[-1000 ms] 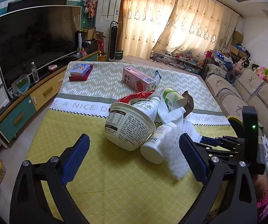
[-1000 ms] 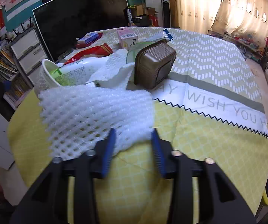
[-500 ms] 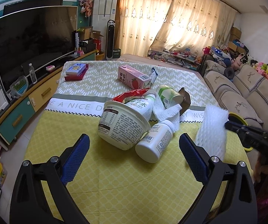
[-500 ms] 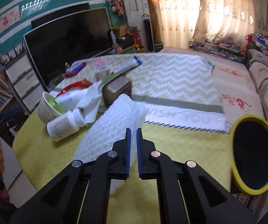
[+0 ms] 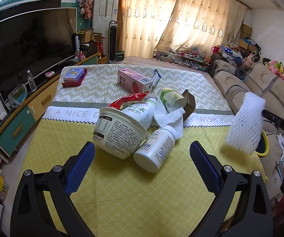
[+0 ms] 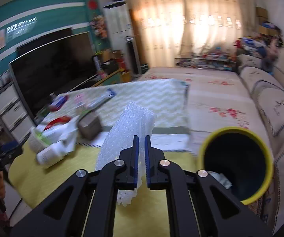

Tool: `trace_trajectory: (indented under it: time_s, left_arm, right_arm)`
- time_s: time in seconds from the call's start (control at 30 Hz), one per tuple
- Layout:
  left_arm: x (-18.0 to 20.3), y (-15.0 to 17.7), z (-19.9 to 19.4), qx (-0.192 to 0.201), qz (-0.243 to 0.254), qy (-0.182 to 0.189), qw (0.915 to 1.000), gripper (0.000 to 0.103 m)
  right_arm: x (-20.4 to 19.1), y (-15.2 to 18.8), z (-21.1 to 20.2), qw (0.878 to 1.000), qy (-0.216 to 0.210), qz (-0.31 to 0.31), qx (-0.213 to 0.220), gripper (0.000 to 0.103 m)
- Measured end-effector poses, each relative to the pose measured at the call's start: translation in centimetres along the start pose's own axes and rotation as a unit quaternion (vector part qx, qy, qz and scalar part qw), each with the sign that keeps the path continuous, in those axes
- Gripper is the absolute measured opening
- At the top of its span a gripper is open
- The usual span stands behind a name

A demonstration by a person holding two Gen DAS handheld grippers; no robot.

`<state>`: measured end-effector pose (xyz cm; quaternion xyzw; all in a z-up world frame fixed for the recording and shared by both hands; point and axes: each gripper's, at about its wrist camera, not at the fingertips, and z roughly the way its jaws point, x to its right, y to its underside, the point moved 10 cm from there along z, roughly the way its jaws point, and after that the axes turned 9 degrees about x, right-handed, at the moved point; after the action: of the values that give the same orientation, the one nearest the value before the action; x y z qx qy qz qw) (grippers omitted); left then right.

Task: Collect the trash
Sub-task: 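Carry the foam net to the bin and release it with the right gripper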

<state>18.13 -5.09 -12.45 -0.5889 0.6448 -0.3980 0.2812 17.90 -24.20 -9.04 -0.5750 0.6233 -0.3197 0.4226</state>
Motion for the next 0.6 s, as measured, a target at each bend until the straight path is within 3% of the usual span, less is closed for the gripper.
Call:
trace_trajectory:
  time_s: [0.37,0.6]
  left_arm:
    - [1.3,0.1,0.5,-0.005,0.012,0.005,0.9999,0.095]
    - [1.6,0.2,0.9,-0.009,0.016,0.003,0.9998,0.095]
  right_arm:
    - [11.9,0.1,-0.4,0.990,0.127,0.057,0.007,0.006]
    - [16.7,1.7,0.8,0.979,0.189,0.071,-0.007,0.006]
